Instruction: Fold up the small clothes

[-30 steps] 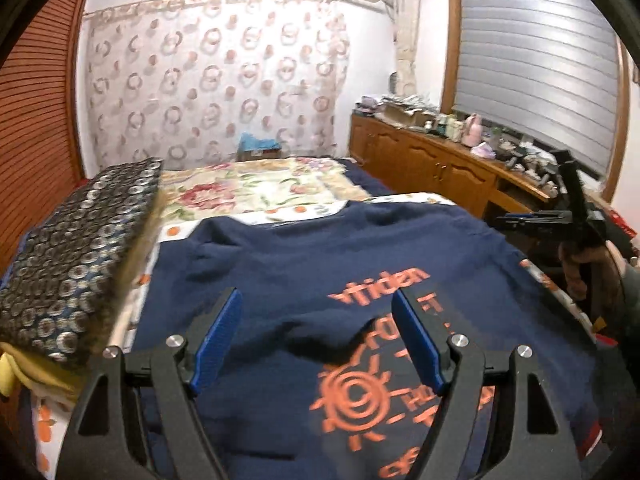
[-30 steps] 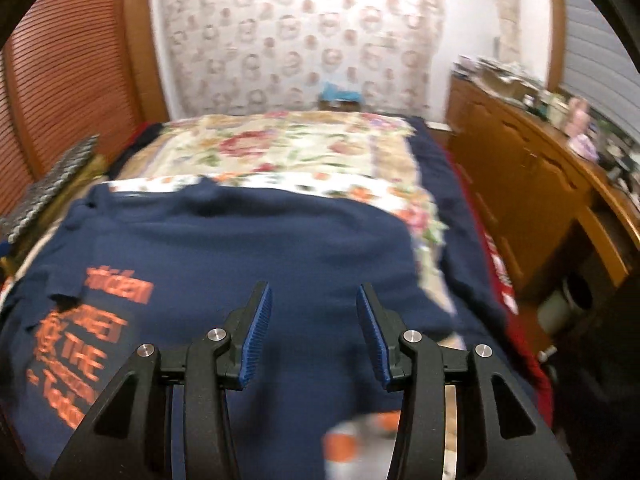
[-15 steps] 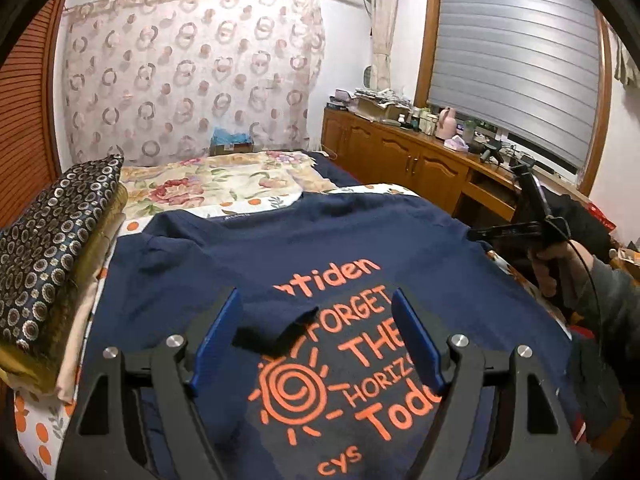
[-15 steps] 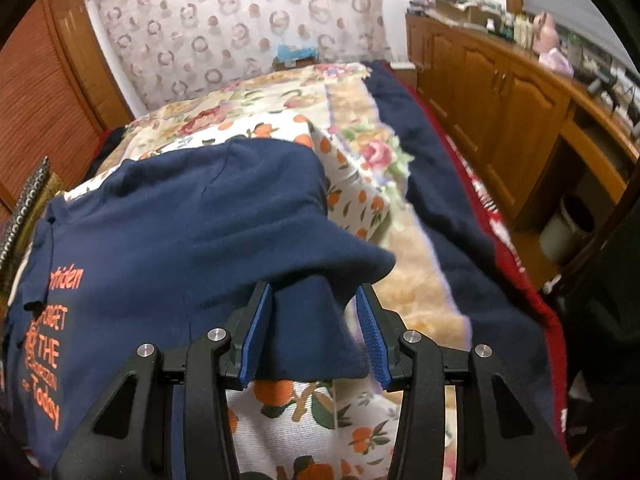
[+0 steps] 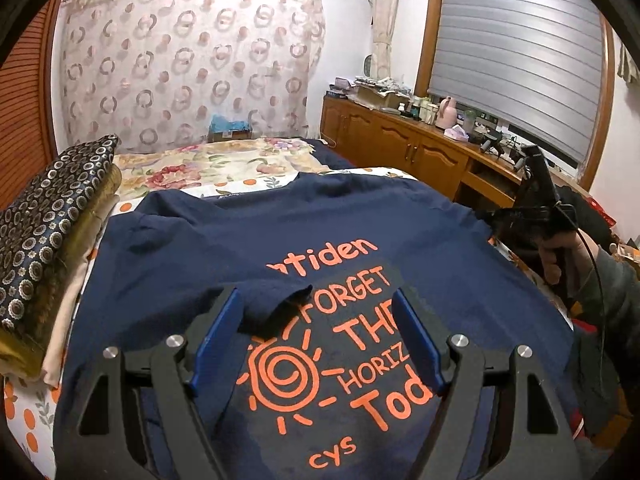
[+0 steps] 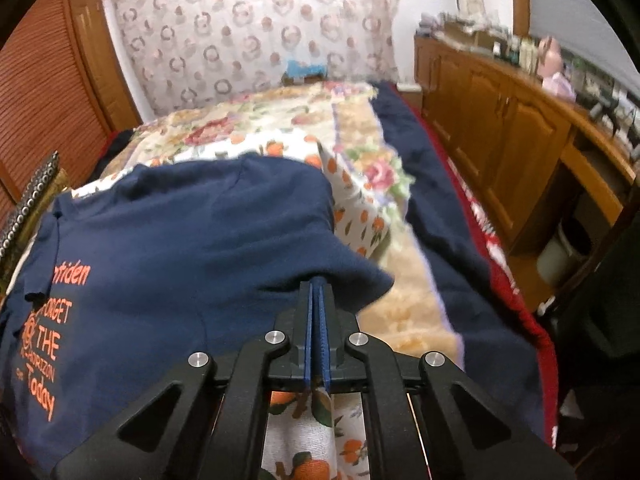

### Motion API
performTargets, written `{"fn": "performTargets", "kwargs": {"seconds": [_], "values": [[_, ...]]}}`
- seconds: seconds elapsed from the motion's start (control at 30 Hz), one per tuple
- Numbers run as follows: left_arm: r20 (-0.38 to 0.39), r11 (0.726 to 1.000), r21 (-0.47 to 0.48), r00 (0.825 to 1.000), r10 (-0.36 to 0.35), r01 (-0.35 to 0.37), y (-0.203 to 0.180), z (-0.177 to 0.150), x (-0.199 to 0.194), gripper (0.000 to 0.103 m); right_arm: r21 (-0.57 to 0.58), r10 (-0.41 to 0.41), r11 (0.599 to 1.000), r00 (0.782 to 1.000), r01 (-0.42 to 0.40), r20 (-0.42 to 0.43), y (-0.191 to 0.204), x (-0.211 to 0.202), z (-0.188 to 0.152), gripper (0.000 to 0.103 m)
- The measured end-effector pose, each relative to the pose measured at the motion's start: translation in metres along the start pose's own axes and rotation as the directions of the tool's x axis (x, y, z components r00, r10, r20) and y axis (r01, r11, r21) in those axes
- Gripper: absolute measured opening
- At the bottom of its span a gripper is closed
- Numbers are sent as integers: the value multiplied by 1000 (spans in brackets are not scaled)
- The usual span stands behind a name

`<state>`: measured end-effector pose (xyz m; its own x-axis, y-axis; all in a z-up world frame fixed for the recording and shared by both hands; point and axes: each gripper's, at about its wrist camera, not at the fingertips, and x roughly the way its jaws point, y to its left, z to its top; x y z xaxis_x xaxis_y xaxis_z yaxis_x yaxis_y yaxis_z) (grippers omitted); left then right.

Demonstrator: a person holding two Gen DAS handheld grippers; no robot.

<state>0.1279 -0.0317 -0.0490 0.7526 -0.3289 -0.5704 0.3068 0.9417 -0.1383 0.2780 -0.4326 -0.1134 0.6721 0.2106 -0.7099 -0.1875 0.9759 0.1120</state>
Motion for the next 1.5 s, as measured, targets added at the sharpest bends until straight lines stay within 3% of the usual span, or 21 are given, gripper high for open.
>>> {"fn": "performTargets", "kwargs": {"seconds": [0.2,0.43,0.6,0.8,0.9,1.13,1.2,1.37,1.5], "values": [[0,1000,0,1000,0,0,0,0,0,77,-54,-4,998,995,10,96,16,-19,17,0],[5,1000,-9,1000,1,-1,3,-2,-2,77,-184,104,980,984,-77,143,71,-40,27,0],[14,1000,-5,1000,3,-3,1,-2,-7,77,-259,200,950,976,-172,82,113,-32,8,0],[22,1000,-3,999,23,-23,-2,-2,-8,77,-299,223,929,975,-217,-15,138,-10,-29,2],[31,999,-8,999,37,-37,-2,-2,-8,77,-283,221,934,975,-217,-19,136,-9,-36,5],[49,998,-9,997,55,-55,-2,-1,-11,77,-227,170,962,984,-153,56,102,-27,-24,28],[49,999,-8,998,47,-46,-1,0,-13,77,-208,130,972,989,-114,68,88,-25,-18,39],[44,999,9,998,33,-34,-5,2,-15,77,-151,13,988,1000,-8,26,54,5,-3,42],[41,999,11,999,35,-36,-5,1,-16,77,-101,-16,995,999,13,-29,34,28,2,42]]}}
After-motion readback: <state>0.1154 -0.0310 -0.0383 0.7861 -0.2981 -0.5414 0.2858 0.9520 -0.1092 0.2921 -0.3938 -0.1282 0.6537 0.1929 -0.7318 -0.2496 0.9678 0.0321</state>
